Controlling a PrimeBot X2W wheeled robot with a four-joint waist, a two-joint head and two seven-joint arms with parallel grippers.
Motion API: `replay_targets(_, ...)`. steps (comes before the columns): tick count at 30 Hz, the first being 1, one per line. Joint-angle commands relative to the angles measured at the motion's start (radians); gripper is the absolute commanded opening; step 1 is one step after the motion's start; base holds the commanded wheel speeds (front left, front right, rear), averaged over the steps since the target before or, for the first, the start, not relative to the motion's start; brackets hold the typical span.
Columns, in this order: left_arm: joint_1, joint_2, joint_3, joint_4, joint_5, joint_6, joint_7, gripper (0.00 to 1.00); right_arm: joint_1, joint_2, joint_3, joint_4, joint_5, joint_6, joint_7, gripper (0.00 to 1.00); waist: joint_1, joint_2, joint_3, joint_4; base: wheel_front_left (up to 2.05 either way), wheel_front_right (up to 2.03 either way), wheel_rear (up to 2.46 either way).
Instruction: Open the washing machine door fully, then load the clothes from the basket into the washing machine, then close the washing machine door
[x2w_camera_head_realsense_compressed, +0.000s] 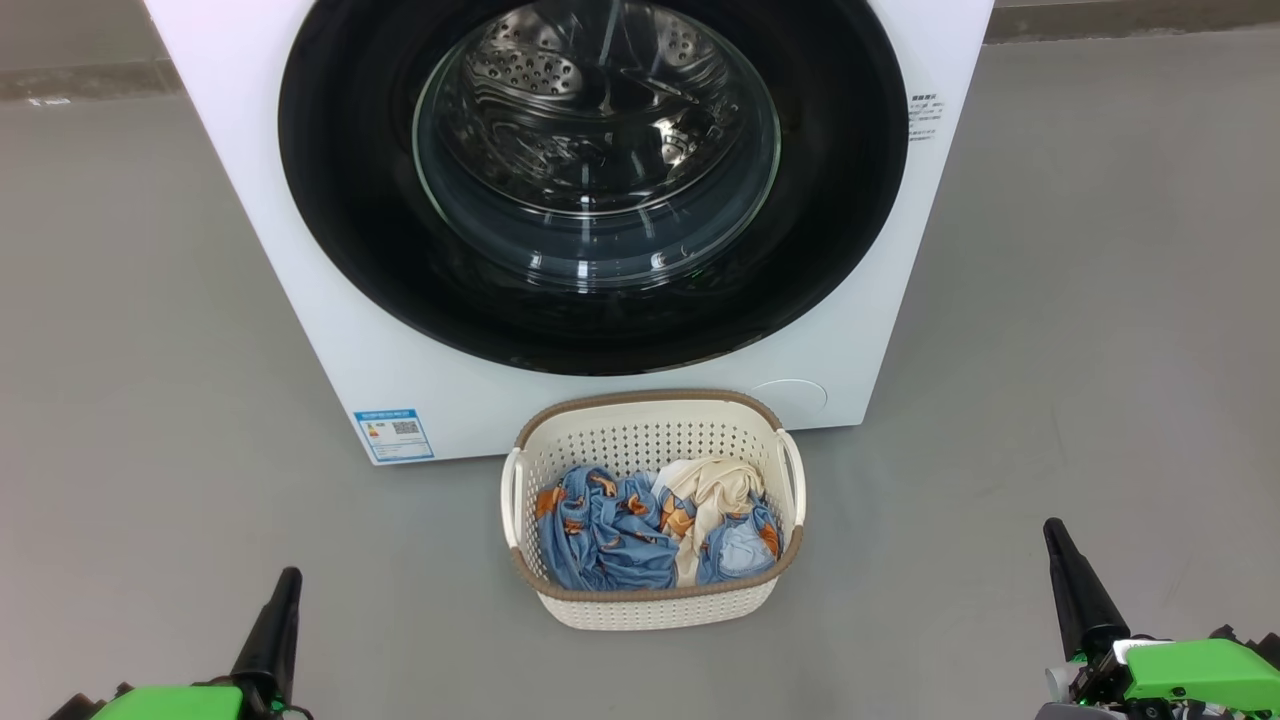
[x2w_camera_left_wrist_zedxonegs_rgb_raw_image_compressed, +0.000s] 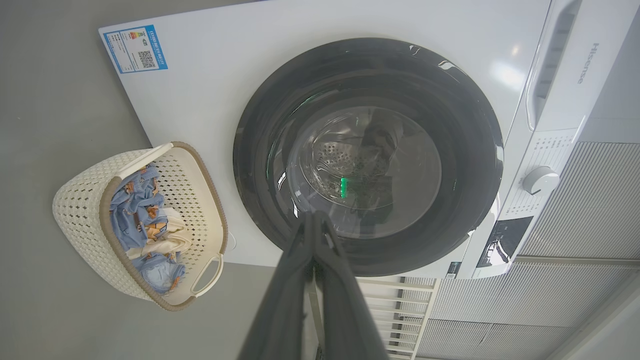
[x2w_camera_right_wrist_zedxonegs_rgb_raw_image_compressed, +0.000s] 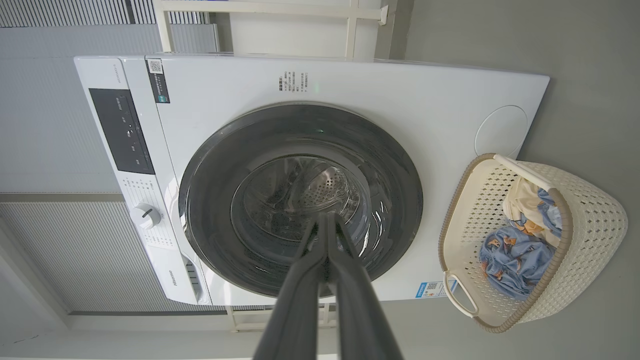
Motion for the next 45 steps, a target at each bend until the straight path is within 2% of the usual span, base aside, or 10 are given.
replay_targets(1,-0.042,0.018,0.029,-0.029,-0.009,-0.003,0.006,0.00,-0.046,-0.005,0.023,-0.030,0.011,0.002,0.008,0.00,0.0000,0.0000,0.000,0.000,0.00,0.00,0.00)
replay_targets(18,-0.042,0.018,0.029,-0.029,-0.009,-0.003,0.006,0.00,-0.046,-0.005,0.023,-0.030,0.011,0.002,0.008,0.00,0.0000,0.0000,0.000,0.000,0.00,0.00,0.00)
replay_targets(19,0.000,0.000,0.000,0.000,0.000,0.000,0.000,1.00,0.000,0.000,0.000,0.000,0.000,0.000,0.000,1.00,0.0000,0.0000,0.000,0.000,0.00,0.00,0.00)
replay_targets(23,0.035,-0.020,-0.006,0.047,0.001,0.000,0.000,1.00,0.028,0.012,0.000,0.051,0.000,0.000,-0.002,1.00,0.0000,0.0000,0.000,0.000,0.00,0.00,0.00)
replay_targets(26,0.029,-0.019,-0.006,0.041,0.002,0.000,-0.004,1.00,0.022,0.010,0.006,0.045,-0.006,0.000,-0.006,1.00,0.0003,0.0000,0.001,0.000,0.00,0.00,0.00)
replay_targets(29,0.024,-0.016,-0.009,0.031,0.008,0.000,-0.011,1.00,0.013,0.007,0.017,0.038,-0.016,0.000,-0.014,1.00,0.0023,0.0000,-0.001,0.000,0.00,0.00,0.00)
replay_targets(34,0.020,-0.010,-0.016,0.019,0.020,0.000,-0.022,1.00,0.005,0.000,0.032,0.031,-0.029,0.000,-0.027,1.00,0.0002,0.0000,0.001,-0.001,0.00,0.00,0.00)
replay_targets(45,0.001,0.023,-0.053,-0.004,0.076,0.000,-0.065,1.00,-0.025,-0.026,0.076,0.017,-0.085,0.000,-0.066,1.00,0.0000,0.0000,0.002,-0.002,0.00,0.00,0.00)
